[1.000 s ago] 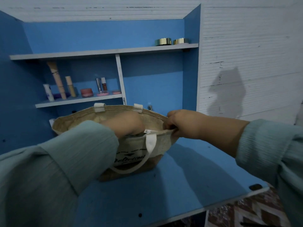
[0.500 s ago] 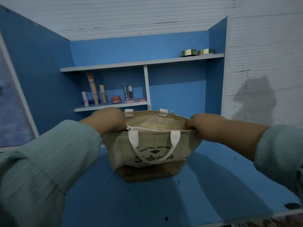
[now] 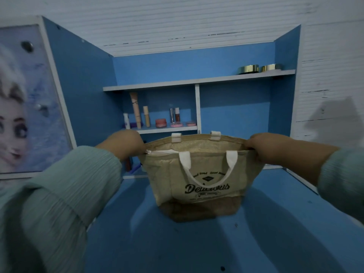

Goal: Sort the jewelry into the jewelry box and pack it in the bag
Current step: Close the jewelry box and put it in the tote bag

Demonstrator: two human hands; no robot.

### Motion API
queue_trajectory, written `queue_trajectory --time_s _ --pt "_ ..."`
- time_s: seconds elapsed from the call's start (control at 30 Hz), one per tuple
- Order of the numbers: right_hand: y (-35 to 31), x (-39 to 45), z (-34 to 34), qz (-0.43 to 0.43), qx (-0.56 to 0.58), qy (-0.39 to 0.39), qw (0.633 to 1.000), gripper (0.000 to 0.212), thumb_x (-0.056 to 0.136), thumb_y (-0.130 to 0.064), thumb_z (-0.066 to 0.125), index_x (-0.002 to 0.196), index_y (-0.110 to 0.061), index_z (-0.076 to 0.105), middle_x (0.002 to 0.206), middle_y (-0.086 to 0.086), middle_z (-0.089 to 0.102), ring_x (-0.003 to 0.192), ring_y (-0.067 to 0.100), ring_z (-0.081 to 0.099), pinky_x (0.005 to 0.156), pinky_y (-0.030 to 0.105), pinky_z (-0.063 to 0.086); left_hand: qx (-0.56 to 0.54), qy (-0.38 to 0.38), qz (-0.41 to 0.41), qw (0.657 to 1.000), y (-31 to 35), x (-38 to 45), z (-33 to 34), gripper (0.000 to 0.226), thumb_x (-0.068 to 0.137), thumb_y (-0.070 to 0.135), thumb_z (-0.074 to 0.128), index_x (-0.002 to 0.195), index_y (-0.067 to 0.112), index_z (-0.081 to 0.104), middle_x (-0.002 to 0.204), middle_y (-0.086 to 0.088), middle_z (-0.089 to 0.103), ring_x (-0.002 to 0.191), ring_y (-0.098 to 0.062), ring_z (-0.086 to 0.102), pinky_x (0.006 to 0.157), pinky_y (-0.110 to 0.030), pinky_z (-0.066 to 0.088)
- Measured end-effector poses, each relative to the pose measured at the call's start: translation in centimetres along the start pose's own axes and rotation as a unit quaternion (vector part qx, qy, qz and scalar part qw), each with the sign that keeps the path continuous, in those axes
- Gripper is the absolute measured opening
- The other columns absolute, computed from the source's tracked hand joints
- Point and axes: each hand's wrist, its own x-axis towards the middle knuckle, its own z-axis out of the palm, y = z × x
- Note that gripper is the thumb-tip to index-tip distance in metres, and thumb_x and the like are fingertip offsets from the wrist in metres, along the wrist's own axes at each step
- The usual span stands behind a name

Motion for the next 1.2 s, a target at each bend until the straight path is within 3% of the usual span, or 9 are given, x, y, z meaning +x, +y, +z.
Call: queue_trajectory --time_s 0.2,0.27,0.37,0.47,0.63,0.77,0.87,1.0,1.2 --pt "-0.3 1.2 -0.7 0.009 0.023 -0.002 1.0 0.044 0.088 -0.007 0.05 0.127 -0.026 0.05 0.12 0.003 0.052 0.109 0.022 0.051 0.088 0.03 0.043 -0.113 -0.003 -0.05 0.992 -1.0 0.4 0.6 0.034 0.091 0.033 0.053 0.067 0.008 0.05 0.066 -0.002 0.051 0.063 -0.017 0.053 0.065 -0.029 0.044" --pt "-0.3 1.4 -0.9 0.018 0.065 0.013 0.998 0.041 0.086 -0.004 0.049 0.121 -0.024 0.055 0.117 0.003 0.054 0.106 0.022 0.051 0.087 0.03 0.043 -0.184 0.001 -0.054 0.981 -1.4 0.5 1.2 0.028 0.089 0.029 0.056 0.075 0.004 0.058 0.075 -0.008 0.062 0.073 -0.022 0.062 0.07 -0.033 0.05" --pt "0.4 1.7 -0.4 0.034 0.203 0.064 0.976 0.023 0.08 -0.001 0.057 0.09 -0.022 0.059 0.103 0.003 0.059 0.093 0.02 0.053 0.078 0.03 0.043 -0.389 0.024 -0.054 0.919 -2.0 0.4 2.5 0.019 0.089 0.024 0.058 0.091 0.005 0.055 0.087 -0.014 0.063 0.08 -0.027 0.061 0.076 -0.038 0.052" --pt "1.2 2.1 1.1 0.068 0.383 0.117 0.914 0.033 0.073 0.002 0.069 0.089 -0.018 0.049 0.099 0.007 0.057 0.089 0.025 0.054 0.075 0.034 0.045 -0.569 0.05 -0.064 0.818 -2.0 0.3 4.6 0.024 0.091 0.03 0.054 0.103 0.01 0.048 0.088 -0.009 0.056 0.078 -0.023 0.055 0.076 -0.042 0.053" --pt "1.2 1.4 3.7 0.133 0.621 0.101 0.766 0.078 0.07 -0.001 0.077 0.132 -0.013 0.031 0.099 0.01 0.056 0.085 0.021 0.055 0.073 0.03 0.046 -0.664 0.019 0.051 0.746 -0.4 -1.7 7.7 0.059 0.083 0.066 0.026 0.116 0.025 0.054 0.112 0.005 0.06 0.107 -0.013 0.055 0.092 -0.028 0.043" --pt "0.6 1.5 5.9 0.113 0.752 0.05 0.648 0.033 0.083 -0.012 0.066 0.112 -0.017 0.053 0.119 0.005 0.059 0.095 0.015 0.058 0.087 0.034 0.045 -0.685 0.042 0.079 0.723 1.0 -1.8 10.7 0.074 0.074 0.048 0.057 0.138 0.022 0.03 0.124 0.009 0.048 0.116 -0.009 0.046 0.096 -0.026 0.036" --pt "0.2 2.3 6.5 0.123 0.763 0.084 0.629 0.03 0.087 -0.02 0.062 0.115 -0.021 0.052 0.117 -0.001 0.058 0.097 0.014 0.056 0.088 0.04 0.046 -0.719 0.068 0.045 0.69 1.9 -0.4 10.7 0.054 0.085 0.037 0.058 0.132 0.019 0.037 0.116 0.01 0.053 0.112 -0.01 0.049 0.093 -0.025 0.037" --pt "0.9 4.4 5.0 0.15 0.752 0.161 0.621 0.043 0.087 -0.029 0.061 0.126 -0.015 0.047 0.12 0.004 0.058 0.098 0.021 0.059 0.078 0.042 0.051 -0.75 0.071 0.048 0.655 2.9 2.2 9.3 0.047 0.087 0.05 0.053 0.124 0.021 0.051 0.115 0.006 0.061 0.11 -0.012 0.056 0.098 -0.034 0.042" --pt "1.7 6.6 3.2 0.214 0.718 0.205 0.63 0.049 0.086 -0.045 0.057 0.12 -0.01 0.051 0.109 0.004 0.057 0.099 0.024 0.055 0.088 0.041 0.046 -0.819 0.059 0.017 0.57 5.6 4.5 6.9 0.025 0.095 0.037 0.046 0.097 0.017 0.062 0.096 -0.006 0.067 0.089 -0.019 0.064 0.077 -0.034 0.052"
